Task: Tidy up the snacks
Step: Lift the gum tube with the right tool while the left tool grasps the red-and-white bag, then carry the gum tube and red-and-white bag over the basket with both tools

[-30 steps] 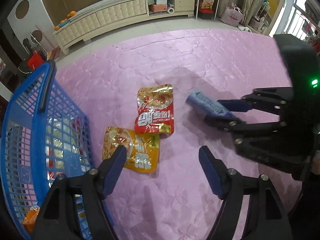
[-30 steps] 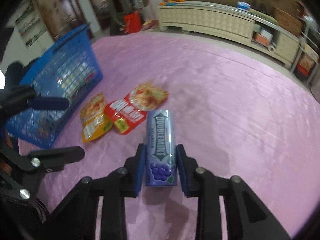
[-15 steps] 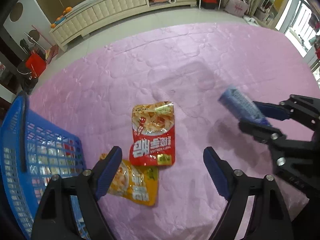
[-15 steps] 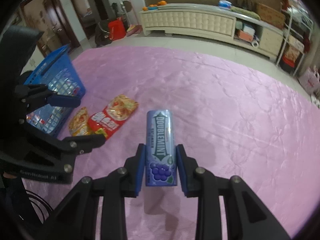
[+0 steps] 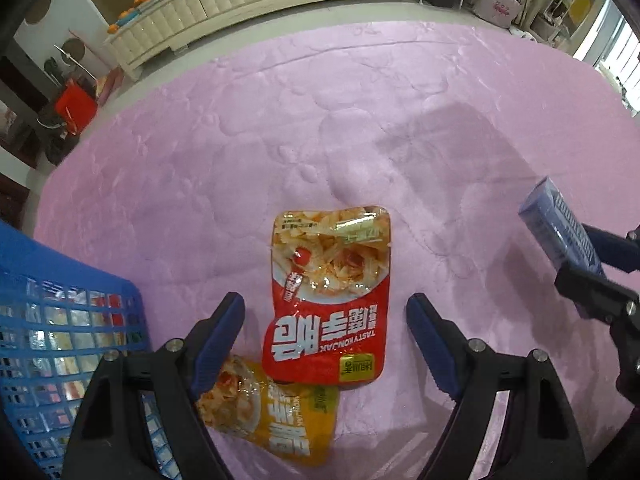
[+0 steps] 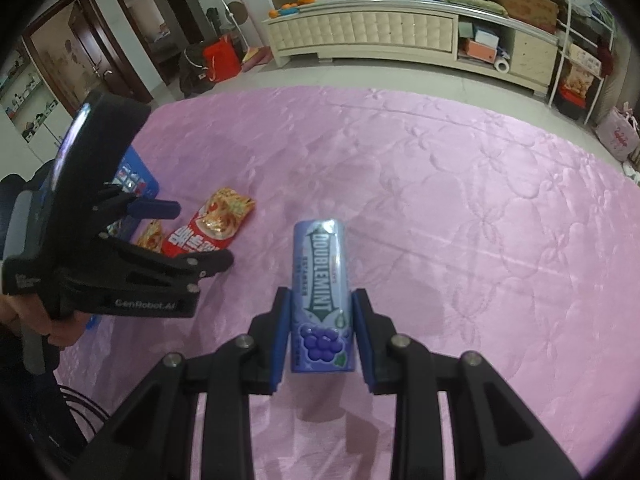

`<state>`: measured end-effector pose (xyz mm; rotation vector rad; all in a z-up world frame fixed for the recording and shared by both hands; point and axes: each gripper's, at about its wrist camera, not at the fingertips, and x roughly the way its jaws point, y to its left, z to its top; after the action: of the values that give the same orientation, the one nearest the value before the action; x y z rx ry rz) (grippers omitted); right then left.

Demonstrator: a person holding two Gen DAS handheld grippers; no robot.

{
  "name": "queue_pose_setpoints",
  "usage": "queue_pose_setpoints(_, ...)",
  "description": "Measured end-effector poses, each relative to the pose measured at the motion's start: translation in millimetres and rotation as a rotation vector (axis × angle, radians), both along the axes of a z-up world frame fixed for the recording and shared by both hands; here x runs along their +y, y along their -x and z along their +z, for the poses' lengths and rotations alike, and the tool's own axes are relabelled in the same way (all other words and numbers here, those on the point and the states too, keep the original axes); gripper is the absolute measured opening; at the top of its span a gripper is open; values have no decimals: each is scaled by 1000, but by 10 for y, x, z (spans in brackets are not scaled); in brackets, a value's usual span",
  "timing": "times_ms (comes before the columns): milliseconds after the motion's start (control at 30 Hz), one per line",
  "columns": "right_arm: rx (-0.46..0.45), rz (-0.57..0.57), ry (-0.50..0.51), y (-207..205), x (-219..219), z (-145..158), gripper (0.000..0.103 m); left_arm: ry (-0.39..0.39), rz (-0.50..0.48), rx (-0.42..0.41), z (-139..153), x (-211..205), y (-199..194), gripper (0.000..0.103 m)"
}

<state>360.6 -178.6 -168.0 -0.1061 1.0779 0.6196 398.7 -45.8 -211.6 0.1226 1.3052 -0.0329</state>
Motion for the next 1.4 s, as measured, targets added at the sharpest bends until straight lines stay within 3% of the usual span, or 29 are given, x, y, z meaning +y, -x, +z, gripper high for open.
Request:
queue_pose_setpoints(100,-4,12,-17,42,11,45,35,81,43,36,-22,100,7,70)
queue_pose_setpoints(300,-2,26,-20,56,46,38,35,55,-39,35,-43,-78,110,45)
queue_pose_setpoints(333,-2,26,-18,65,42,33,35,71,-47,33,-48,-98,120,36)
queue_pose_setpoints(400,0,28,-18,82,34,20,35,75,-55,27,-58,-116,128,32)
queue_pose_setpoints(600,-7,21,-2,79,22,8,35,53,-51,-11,-30,-141,165,30)
queue_pose_setpoints(900,-25,32,20,206,124,115,35,79,-63,-105,474,-145,565,30)
queue_pose_setpoints(1400,-78,30,10,670,314,776,35,135,-57,-267,1121,180,1194,30)
